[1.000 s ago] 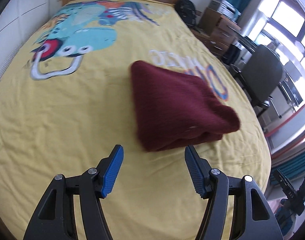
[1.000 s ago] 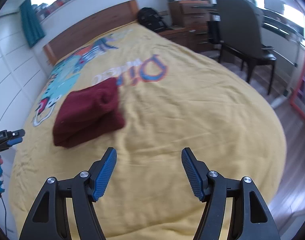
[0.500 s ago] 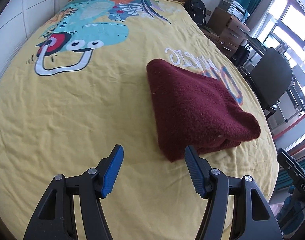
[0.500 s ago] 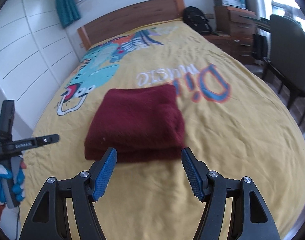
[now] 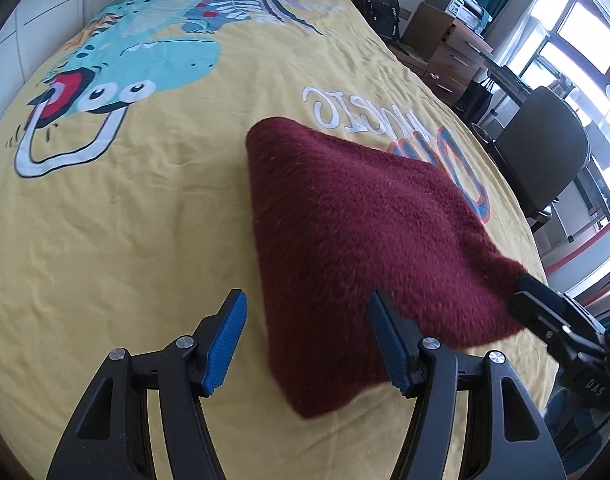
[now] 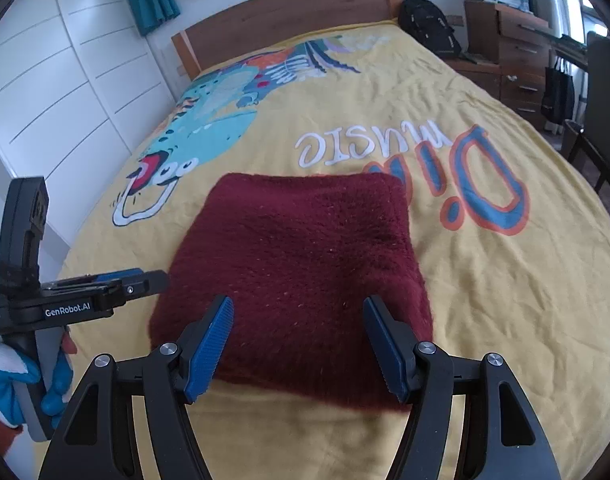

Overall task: Fold small clothes
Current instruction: 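Move both grippers to the folded edge of the sweater bundle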

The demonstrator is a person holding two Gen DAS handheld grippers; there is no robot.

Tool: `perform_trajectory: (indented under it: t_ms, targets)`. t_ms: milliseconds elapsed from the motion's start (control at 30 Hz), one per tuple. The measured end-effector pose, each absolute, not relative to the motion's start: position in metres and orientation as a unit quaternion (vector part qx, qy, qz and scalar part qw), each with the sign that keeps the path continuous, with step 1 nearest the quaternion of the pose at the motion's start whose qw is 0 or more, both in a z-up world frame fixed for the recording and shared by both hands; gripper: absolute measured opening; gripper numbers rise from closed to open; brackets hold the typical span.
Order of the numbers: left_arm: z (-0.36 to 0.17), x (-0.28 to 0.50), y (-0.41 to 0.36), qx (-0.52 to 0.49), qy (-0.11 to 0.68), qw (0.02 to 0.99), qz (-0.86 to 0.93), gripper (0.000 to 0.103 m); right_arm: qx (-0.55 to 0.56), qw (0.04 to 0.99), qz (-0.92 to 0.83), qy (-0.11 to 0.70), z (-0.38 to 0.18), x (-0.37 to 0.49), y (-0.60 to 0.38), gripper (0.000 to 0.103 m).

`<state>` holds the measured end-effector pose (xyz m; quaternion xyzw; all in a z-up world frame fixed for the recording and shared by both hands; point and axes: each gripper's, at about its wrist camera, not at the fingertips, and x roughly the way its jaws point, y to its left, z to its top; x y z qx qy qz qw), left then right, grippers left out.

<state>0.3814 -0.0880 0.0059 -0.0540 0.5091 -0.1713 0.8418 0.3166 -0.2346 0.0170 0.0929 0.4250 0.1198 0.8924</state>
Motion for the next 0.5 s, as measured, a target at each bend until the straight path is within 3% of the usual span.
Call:
perform_trajectory:
  t_ms: [300,500]
  targets:
    - [-0.021,0.401,-0.112,-0.052,0.522,0.833,-0.178,0.058,0.11,0.878,0.125,0.449,-0.025,0.333,-0.255,0.069]
    - [-0.03,0.404,-0.123,-0.045,0.527,0.831,-0.173,0.065,0.132,0.874,0.134,0.448,-0.042,0.333,-0.27,0.069]
